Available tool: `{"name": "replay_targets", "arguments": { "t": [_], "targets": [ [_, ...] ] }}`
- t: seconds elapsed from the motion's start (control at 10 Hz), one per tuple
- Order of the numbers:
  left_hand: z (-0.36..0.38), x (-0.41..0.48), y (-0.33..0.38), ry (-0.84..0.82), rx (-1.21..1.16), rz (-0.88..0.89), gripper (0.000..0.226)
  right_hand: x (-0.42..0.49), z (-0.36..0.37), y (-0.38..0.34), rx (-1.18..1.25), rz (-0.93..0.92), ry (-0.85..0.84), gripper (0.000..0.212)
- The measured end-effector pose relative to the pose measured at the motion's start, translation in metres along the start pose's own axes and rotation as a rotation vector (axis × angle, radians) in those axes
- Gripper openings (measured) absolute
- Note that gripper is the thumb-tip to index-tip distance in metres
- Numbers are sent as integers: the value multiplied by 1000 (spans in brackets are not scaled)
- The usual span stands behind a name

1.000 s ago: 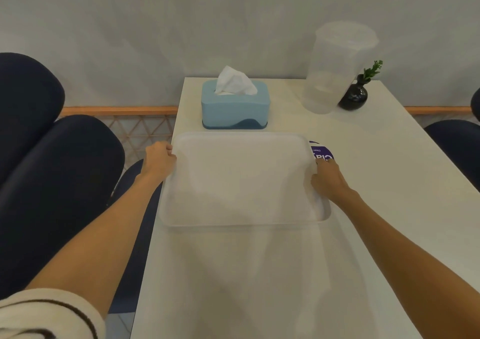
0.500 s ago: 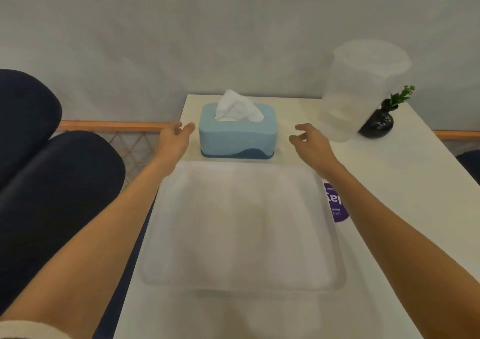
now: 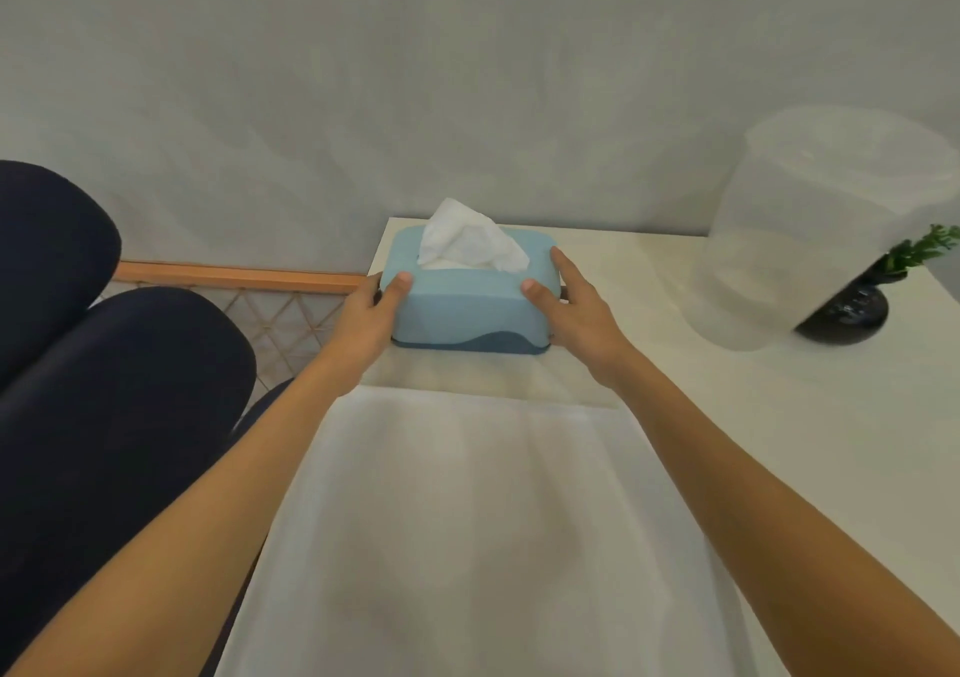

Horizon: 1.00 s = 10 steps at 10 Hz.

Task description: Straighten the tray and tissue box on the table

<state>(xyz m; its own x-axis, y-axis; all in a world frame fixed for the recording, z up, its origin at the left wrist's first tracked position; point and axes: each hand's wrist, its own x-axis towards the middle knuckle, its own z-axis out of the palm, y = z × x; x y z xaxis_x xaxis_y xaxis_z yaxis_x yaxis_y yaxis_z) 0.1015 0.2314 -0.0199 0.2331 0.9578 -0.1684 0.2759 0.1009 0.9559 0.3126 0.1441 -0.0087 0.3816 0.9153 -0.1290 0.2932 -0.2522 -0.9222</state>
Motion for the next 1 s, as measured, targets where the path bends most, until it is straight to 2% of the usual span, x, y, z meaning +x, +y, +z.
{"name": "replay_targets", "arguments": {
  "t": [0.1,0.2,0.4,0.5,0.6,0.7,0.9,1.0],
  "targets": [
    [-3,17,1,7,0,15,27,19,7,-3,10,-1,0,72],
    [-3,31,5,-2,29,25,28,36,11,-7,28,25,6,74],
    [0,53,14,-6,29,24,38,60,12,-13,66,49,1,72],
    [1,60,14,-30,12,45,35,68,13,-14,88,74,7,71],
    [2,63,17,-17,10,34,48,72,13,-15,119,85,8,71],
    [2,64,18,-18,16,22,50,74,14,-17,124,100,18,71],
    [0,59,27,29,165,-18,59,70,7,-32,43,146,-24,71],
    [-3,45,30,67,259,7,63,59,3,-42,-28,133,50,74]
  ]
}}
